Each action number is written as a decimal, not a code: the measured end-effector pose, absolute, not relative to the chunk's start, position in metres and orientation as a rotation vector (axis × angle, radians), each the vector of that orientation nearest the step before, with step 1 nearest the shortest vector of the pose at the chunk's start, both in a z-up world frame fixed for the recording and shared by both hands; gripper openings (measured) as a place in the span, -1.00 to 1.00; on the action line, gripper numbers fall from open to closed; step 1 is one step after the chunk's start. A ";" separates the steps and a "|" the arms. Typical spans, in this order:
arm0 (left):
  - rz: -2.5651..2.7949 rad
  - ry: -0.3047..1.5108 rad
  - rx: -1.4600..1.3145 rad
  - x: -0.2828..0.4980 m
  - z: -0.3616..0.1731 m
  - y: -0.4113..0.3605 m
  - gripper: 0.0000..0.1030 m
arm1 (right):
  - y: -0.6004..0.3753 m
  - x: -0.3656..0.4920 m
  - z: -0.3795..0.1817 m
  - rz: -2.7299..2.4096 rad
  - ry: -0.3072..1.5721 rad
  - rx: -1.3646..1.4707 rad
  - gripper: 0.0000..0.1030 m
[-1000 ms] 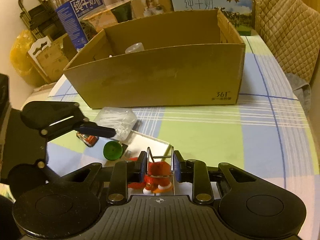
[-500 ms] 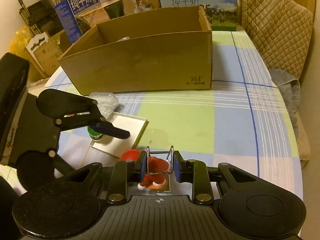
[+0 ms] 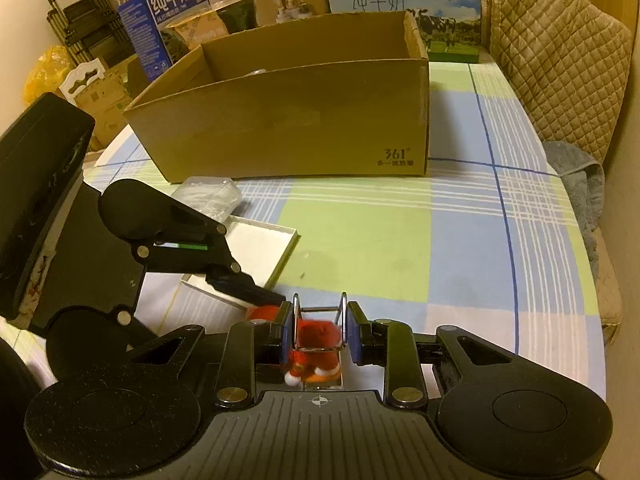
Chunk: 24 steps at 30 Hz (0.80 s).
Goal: Organize rigid objects
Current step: 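Grasp the red toy figure with the left tool while the right tool grasps the wire rack, then lift the red toy with the left tool while the right tool lifts the wire rack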
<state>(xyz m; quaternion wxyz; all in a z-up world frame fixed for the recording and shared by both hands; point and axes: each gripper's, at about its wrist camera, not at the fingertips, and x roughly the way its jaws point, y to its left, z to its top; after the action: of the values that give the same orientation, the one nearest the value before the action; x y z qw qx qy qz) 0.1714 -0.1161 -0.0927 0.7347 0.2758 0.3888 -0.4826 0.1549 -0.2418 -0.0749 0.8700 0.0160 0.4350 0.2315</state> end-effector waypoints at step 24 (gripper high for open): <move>-0.970 0.849 0.292 0.159 -0.067 -0.064 -0.22 | -0.278 0.163 -0.066 0.406 0.890 0.313 0.18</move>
<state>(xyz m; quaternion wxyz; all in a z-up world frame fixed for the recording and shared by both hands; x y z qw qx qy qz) 0.1594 -0.0640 -0.0671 0.7894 0.1356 0.3943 -0.4506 0.1635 -0.2777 -0.0660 0.8711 0.1495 0.4256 0.1941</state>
